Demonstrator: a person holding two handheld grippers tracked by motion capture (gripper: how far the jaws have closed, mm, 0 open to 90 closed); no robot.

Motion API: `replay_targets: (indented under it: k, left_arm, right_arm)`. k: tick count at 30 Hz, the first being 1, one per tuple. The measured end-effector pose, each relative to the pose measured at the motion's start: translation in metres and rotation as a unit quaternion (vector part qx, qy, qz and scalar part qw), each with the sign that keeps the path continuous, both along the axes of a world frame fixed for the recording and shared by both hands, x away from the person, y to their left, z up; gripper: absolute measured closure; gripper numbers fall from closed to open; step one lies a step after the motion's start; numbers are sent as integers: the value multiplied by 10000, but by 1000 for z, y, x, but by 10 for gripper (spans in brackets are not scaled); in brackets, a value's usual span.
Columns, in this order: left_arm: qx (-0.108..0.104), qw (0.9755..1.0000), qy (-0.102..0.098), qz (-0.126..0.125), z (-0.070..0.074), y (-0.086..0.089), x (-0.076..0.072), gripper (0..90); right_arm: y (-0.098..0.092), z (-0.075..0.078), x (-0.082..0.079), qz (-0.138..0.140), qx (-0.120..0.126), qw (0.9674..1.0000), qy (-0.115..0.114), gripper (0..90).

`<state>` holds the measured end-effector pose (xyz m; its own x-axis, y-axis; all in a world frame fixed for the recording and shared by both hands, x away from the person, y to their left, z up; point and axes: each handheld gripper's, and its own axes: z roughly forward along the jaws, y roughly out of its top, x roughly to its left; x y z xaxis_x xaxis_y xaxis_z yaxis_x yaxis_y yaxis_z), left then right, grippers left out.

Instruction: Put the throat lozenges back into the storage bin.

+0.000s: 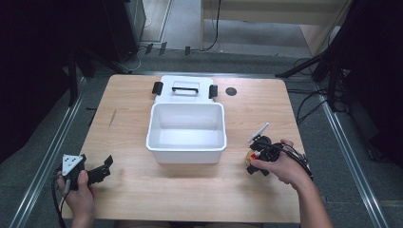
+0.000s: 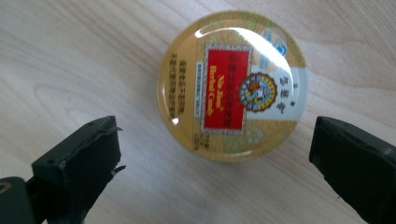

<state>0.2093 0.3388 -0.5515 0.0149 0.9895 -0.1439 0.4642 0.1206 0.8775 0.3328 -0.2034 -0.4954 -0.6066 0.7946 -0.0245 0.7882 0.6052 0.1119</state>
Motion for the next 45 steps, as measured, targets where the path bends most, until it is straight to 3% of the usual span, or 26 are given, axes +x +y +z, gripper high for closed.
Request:
replay_targets:
  k: [4, 16, 21, 28, 31, 45]
  left_arm:
    - [-6, 10000, 4, -7, 0, 0, 0, 0]
    - [-9, 10000, -8, -22, 0, -1, 1, 0]
    - [-14, 10000, -8, -28, 0, 0, 1, 0]
    - [1, 10000, -17, -24, 0, -1, 1, 0]
    - [48, 10000, -12, 9, 0, -2, 1, 51]
    - [55, 10000, -2, -53, 0, -2, 1, 15]
  right_arm:
    - [3, -5, 7, -153, -13, 9999, 76, 26]
    - [6, -12, 18, -539, 54, 9985, 99, 169]
    - [5, -12, 18, -556, 98, 9984, 92, 200]
    - [2, -6, 17, -579, 188, 9981, 10, 203]
    - [0, -2, 17, -577, 233, 9981, -16, 203]
    - [-4, 16, 17, -618, 387, 9972, -190, 203]
